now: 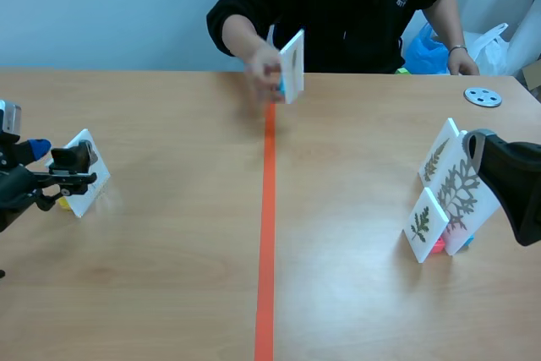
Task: Sort the leaf by its shape. The table is split by an orange tape line. A compound leaf with several leaflets goes to the left side, a simple leaf with one blade goes to the right side. Return to the home posture when a red brick is placed on the table.
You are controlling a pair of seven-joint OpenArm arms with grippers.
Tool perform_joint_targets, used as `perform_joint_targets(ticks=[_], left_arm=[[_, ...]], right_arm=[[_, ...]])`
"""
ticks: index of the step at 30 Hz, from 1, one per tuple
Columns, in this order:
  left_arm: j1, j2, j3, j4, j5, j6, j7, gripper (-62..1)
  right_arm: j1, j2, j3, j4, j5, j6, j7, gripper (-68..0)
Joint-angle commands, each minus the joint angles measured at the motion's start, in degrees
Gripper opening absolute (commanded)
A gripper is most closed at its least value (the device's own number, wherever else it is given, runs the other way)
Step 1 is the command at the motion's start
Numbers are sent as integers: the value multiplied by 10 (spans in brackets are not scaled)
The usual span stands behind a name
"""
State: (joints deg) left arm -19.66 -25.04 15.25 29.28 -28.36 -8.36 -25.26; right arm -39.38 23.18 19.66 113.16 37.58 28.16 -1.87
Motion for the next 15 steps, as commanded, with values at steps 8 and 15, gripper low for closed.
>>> perform_joint_targets(ticks=[8, 15], left_arm=[[46, -73, -41, 188, -66, -55, 81, -3], [183, -91, -118, 367, -66, -185, 119, 14]], right_arm=[[8, 0, 7, 9, 6, 0, 5, 4], [8, 0, 7, 9, 5, 0, 5, 4]])
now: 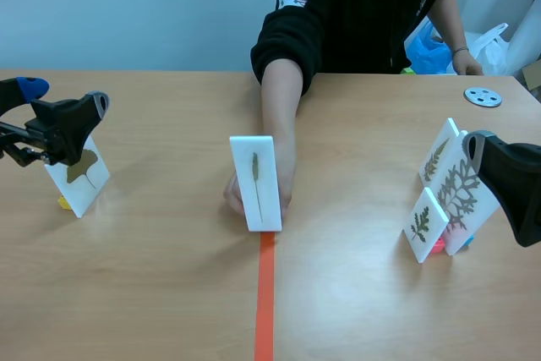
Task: Sort the leaf by its shape. The table is split by an orange tape line. A compound leaf with several leaflets goes to the left side, a simple leaf with one blade goes to the right side. Return to the home posture when a red brick is placed on the table.
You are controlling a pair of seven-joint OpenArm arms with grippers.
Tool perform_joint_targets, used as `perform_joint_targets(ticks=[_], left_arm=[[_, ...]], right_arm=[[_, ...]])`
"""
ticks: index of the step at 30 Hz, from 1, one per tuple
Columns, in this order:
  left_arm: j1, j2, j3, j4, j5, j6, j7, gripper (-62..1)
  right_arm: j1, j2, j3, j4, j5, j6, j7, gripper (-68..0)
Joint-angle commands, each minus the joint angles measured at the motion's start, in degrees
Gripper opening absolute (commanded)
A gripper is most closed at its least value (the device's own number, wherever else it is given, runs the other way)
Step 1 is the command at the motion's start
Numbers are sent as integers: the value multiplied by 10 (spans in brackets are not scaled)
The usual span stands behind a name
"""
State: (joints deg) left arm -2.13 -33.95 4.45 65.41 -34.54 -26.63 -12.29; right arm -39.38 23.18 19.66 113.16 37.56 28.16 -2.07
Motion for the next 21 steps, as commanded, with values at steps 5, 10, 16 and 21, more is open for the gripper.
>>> perform_joint_targets(ticks=[5, 10, 16, 21], left_arm=[[122, -2, -56, 133, -4, -30, -7, 14], [228, -2, -91, 237, 7, -37, -7, 14], [342, 10, -119, 307, 7, -45, -7, 14], [399, 42, -124, 322, 12, -47, -7, 14]], right_arm=[[8, 0, 7, 9, 5, 0, 7, 4], [8, 0, 7, 9, 2, 0, 7, 4], [8, 0, 7, 9, 2, 0, 7, 4], [8, 0, 7, 9, 2, 0, 4, 4]])
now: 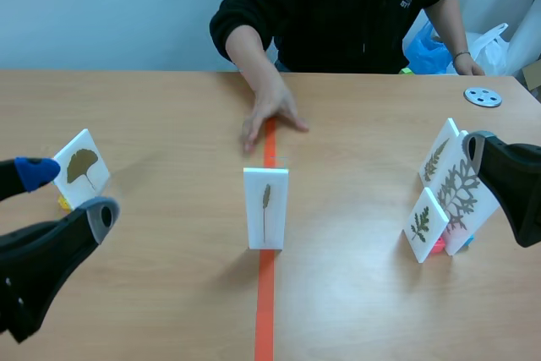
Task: Sort the leaf by its shape. The table is split by an orange tape line. A compound leaf with several leaflets goes to the left side, a simple leaf with one blade goes to the right side. Return to the home posture when a red brick is placed on the table.
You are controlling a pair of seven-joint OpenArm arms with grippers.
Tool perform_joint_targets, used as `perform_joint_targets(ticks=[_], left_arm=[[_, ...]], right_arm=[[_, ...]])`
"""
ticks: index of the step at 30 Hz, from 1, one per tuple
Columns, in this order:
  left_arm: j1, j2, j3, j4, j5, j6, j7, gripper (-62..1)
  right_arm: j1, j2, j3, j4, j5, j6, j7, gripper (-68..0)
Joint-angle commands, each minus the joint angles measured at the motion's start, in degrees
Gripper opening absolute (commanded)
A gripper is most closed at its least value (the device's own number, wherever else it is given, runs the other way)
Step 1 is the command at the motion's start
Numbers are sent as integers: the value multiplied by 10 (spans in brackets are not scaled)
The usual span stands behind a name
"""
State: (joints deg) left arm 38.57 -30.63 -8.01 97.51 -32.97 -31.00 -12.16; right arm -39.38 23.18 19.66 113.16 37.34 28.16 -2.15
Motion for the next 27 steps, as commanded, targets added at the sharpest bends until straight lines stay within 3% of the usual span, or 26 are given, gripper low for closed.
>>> perform_joint_targets(ticks=[1, 4, 13, 19, 27], left_arm=[[-5, 16, 0, 1, 5, -4, -7, 14], [-7, 35, 0, 0, 38, -5, -3, 14], [-12, 71, 5, -1, 40, -3, 20, 14], [-62, 71, 34, -26, 120, -3, 21, 14], [-161, 71, 98, -134, 183, -3, -6, 14]], right_arm=[[8, 0, 7, 9, 4, 0, 3, 4], [8, 0, 7, 9, 4, 0, 1, 4], [8, 0, 7, 9, 4, 0, -1, 4], [8, 2, 7, 9, 4, 0, -2, 4], [8, 2, 7, 9, 4, 0, -2, 4]])
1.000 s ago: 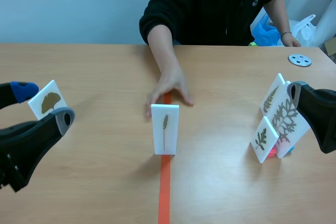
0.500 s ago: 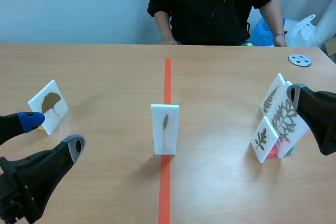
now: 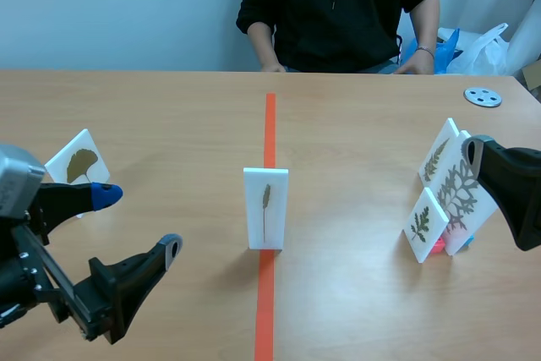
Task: Sort the leaf by its shape. The table is split by an orange tape line. A compound leaf with several leaflets goes to the left side, a simple leaf with one blade goes to the right side. Return to the home posture when a red brick is placed on the table.
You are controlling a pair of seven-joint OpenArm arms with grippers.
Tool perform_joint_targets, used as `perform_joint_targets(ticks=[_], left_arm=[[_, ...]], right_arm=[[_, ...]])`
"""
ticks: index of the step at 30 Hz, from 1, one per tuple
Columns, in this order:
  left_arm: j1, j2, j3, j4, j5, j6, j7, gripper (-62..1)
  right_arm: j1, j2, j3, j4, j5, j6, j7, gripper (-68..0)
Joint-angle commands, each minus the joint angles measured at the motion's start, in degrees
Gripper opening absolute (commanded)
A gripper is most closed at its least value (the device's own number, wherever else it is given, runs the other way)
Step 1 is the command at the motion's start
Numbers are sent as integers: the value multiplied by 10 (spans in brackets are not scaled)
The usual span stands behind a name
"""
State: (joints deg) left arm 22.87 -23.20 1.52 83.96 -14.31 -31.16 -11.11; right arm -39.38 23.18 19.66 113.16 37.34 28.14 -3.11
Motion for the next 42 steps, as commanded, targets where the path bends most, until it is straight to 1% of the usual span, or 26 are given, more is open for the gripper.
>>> perform_joint_targets(ticks=[1, 7, 8, 11, 12, 16, 21, 27, 35, 42], left_arm=[[-17, -3, 13, -15, 5, -1, -28, 14], [-97, -3, 80, -103, 47, 1, -70, 14], [-110, -1, 89, -116, 58, 2, -77, 14], [-149, 9, 111, -155, 83, 9, -80, 14], [-163, 14, 119, -170, 87, 15, -83, 14], [-212, 31, 156, -228, 111, 20, -108, 14], [-260, 48, 211, -280, 112, 30, -118, 14], [-314, 64, 280, -329, 135, 65, -122, 14], [-366, 85, 330, -387, 141, 66, -136, 14], [-372, 89, 363, -391, 142, 62, -150, 14]], right_arm=[[8, 2, 7, 9, 4, 0, 8, 4], [8, 2, 7, 9, 4, -3, 8, 4], [8, 2, 7, 9, 4, -3, 8, 4], [8, 1, 7, 9, 3, -3, 7, 4], [8, 1, 7, 9, 3, -3, 6, 4], [8, 1, 7, 9, 2, -7, 6, 4], [8, 1, 7, 9, -12, -13, 6, 4], [8, 1, 7, 9, -11, -16, 6, 4], [8, 1, 7, 9, -11, -16, 6, 4], [8, 1, 7, 9, -11, -16, 6, 4]])
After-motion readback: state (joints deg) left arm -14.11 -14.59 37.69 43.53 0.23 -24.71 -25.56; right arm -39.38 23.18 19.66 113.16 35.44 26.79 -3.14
